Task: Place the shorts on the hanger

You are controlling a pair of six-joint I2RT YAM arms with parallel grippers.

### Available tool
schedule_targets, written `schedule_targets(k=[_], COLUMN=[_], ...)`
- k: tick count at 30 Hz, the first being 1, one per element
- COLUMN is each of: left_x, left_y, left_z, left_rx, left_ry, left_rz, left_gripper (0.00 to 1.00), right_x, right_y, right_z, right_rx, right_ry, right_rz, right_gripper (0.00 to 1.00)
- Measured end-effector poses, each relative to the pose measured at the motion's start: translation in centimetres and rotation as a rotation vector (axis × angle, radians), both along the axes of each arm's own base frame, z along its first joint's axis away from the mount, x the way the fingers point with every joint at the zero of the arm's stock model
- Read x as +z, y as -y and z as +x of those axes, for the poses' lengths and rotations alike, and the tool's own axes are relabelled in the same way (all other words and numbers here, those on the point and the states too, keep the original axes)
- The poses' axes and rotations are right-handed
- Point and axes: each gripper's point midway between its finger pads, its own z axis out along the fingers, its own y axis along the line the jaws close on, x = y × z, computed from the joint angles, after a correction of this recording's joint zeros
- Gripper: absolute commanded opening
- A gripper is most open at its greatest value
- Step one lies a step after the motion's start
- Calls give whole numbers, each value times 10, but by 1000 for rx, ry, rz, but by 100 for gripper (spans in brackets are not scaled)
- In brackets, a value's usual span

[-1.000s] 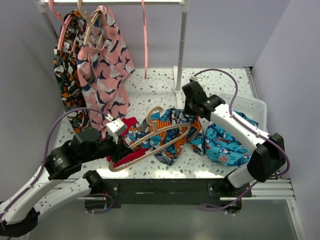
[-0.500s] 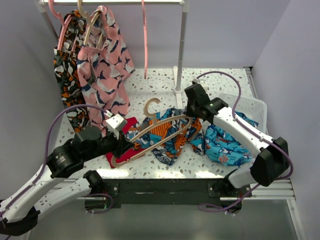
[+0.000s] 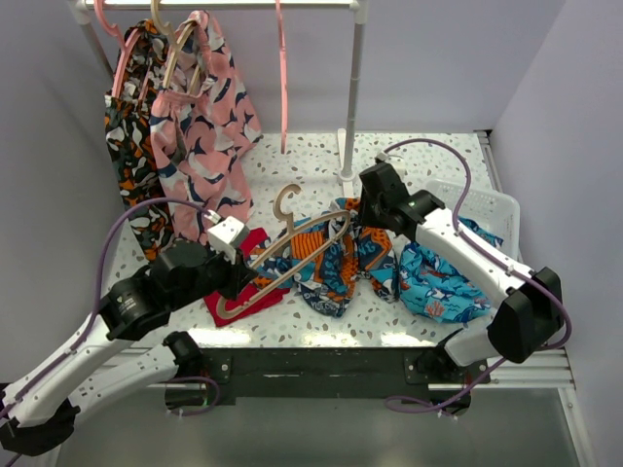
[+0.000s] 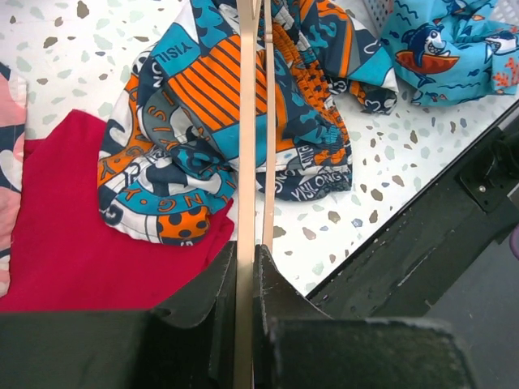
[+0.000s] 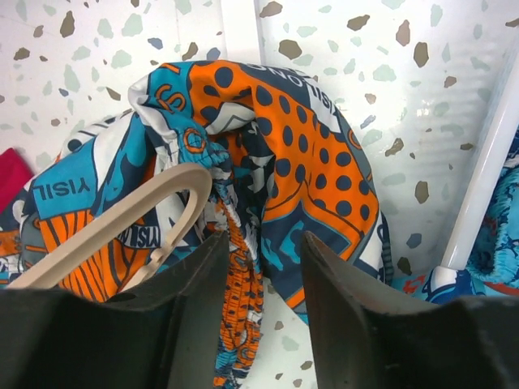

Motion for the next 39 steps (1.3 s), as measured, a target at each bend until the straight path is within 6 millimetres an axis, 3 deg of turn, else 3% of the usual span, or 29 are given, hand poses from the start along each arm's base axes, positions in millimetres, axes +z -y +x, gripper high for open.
schedule_targets(k=[4, 7, 13, 21, 33, 36, 37, 39], left_x=[-3, -3, 5, 5, 3, 3, 3, 3], left_y=[-1, -2, -4, -5, -7, -7, -7, -7], left_z=[4, 5, 6, 9, 7, 7, 7, 7], left_rx=[18, 29, 36, 52, 57, 57, 57, 57], left_ry=[-3, 1, 3, -4, -14, -14, -14, -15], left_rz=[18, 21, 24, 43, 46, 46, 47, 47], left_gripper=[0, 0, 0, 0, 0, 0, 0, 0], right_x=[9, 9, -33, -73, -81, -87, -90, -95], right_y=[1, 1, -4, -32, -48, -49, -49, -46], right_z=[-5, -20, -44, -25, 6, 11, 12, 14], right_rx=[6, 33, 90, 134, 122, 117, 113, 101], right_ry=[23, 44, -25, -100, -64, -68, -71, -73], right_rz=[27, 89, 144, 132, 126, 115, 108, 88], right_gripper=[42, 39, 33, 30, 31, 24, 13, 2])
